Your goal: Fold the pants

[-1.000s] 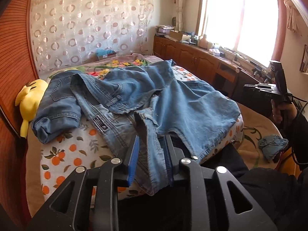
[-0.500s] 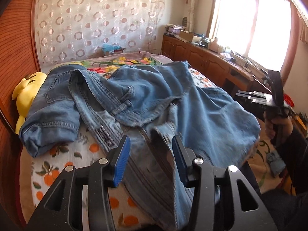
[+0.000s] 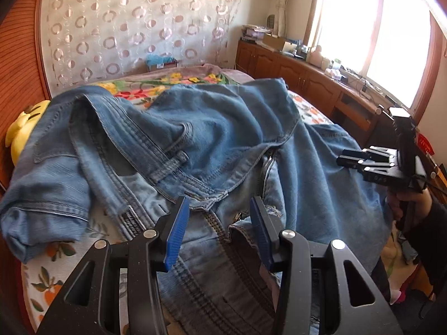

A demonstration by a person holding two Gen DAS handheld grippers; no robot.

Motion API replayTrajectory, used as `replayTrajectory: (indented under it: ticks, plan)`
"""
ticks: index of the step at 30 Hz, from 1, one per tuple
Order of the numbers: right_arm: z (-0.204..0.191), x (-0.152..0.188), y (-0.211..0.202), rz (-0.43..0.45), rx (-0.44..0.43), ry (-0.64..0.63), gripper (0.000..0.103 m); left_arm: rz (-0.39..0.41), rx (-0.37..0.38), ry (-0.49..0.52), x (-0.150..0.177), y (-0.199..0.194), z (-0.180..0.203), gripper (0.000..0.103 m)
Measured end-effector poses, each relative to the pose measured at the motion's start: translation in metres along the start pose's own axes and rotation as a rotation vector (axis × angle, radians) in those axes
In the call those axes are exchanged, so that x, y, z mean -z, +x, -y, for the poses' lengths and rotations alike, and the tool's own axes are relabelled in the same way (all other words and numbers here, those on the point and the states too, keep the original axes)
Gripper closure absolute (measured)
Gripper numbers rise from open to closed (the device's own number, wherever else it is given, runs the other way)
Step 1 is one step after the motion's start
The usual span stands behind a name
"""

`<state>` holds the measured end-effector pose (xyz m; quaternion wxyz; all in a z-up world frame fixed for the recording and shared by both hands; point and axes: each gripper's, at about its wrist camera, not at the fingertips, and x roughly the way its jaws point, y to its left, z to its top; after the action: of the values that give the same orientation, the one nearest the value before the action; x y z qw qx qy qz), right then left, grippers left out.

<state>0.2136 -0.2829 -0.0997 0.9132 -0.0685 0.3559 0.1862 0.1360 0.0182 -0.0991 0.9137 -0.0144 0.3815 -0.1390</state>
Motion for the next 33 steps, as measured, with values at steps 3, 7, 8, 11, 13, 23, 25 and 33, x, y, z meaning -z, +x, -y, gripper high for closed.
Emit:
replayTrajectory:
  ticks: [3, 7, 8, 11, 13, 23, 25, 33]
  plan:
    - [0.006, -0.011, -0.009, 0.017, -0.004, -0.001, 0.063, 0.011, 0.0, -0.009, -0.003, 0.006, -0.005, 0.057]
    - [0.025, -0.037, -0.008, 0.028, 0.005, 0.011, 0.063, 0.042, -0.008, -0.009, -0.018, 0.013, -0.012, 0.057]
    - [0.032, -0.045, -0.005, 0.03, 0.018, 0.018, 0.063, 0.051, -0.003, -0.006, -0.025, 0.015, -0.014, 0.057]
    - [0.052, -0.069, 0.006, 0.037, 0.06, 0.035, 0.063, 0.071, -0.03, 0.005, -0.043, 0.023, -0.019, 0.056]
    - [0.062, -0.083, 0.016, 0.037, 0.075, 0.045, 0.063, 0.078, -0.041, 0.016, -0.054, 0.03, -0.021, 0.054]
    - [0.094, -0.142, 0.098, 0.005, 0.135, 0.043, 0.063, 0.091, -0.029, 0.034, -0.098, 0.079, -0.025, 0.026]
    - [0.1, -0.153, 0.114, -0.002, 0.132, 0.045, 0.063, 0.096, -0.037, 0.037, -0.104, 0.088, -0.023, 0.026]
    - [0.131, -0.2, 0.179, -0.038, 0.126, 0.051, 0.063, 0.103, -0.046, 0.009, -0.104, 0.111, -0.033, 0.026]
